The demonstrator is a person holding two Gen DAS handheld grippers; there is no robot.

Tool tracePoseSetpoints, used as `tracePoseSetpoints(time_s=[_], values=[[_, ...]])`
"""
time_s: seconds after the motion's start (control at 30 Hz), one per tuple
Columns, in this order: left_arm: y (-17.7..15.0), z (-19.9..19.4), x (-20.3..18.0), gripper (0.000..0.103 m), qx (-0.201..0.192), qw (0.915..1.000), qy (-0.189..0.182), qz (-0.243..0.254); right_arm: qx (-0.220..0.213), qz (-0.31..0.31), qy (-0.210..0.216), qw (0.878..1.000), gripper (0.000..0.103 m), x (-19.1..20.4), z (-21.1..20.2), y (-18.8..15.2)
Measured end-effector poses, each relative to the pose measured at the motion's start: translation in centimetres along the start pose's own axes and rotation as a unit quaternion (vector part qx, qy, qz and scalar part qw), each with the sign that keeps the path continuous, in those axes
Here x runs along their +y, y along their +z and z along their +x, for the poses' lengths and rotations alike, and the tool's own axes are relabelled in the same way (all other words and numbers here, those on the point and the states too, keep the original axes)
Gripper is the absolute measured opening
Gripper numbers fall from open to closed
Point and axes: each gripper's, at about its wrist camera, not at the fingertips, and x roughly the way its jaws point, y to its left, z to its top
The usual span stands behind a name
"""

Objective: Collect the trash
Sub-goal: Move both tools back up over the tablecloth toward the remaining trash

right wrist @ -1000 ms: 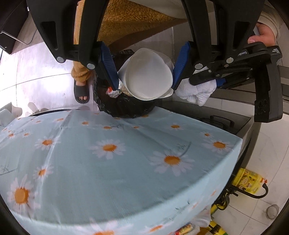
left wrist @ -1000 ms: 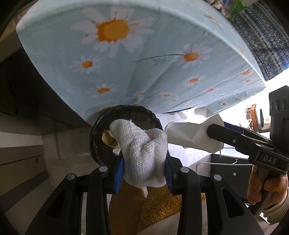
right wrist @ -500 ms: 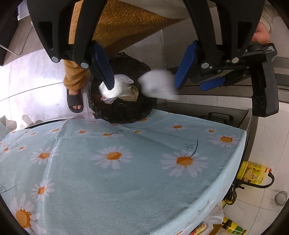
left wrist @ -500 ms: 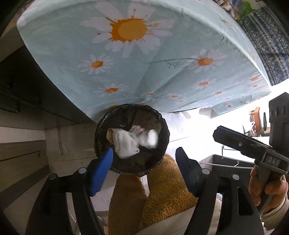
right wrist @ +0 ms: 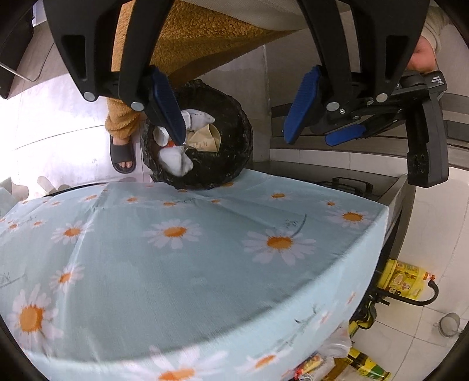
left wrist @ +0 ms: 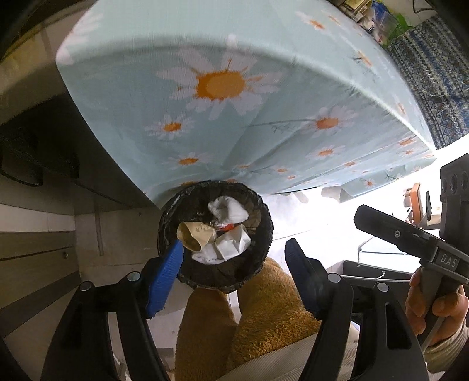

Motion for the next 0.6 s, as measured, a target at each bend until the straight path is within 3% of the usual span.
tracePoseSetpoints(time_s=[0.47,0.6], values=[[0.9,-5.7,-2.0,0.069,-0.070,0.9972,-0.007,0.023,-0.060,-0.043,-0.010,0.997,0.070,2.4,-4.9,1.3],[1.4,-7.9,-2.7,0.069,-0.098,0.9946,-0.008,0.033,-0.086,-0.059,-0.014,0.994,0.074,3.2,-7.0,2.1]])
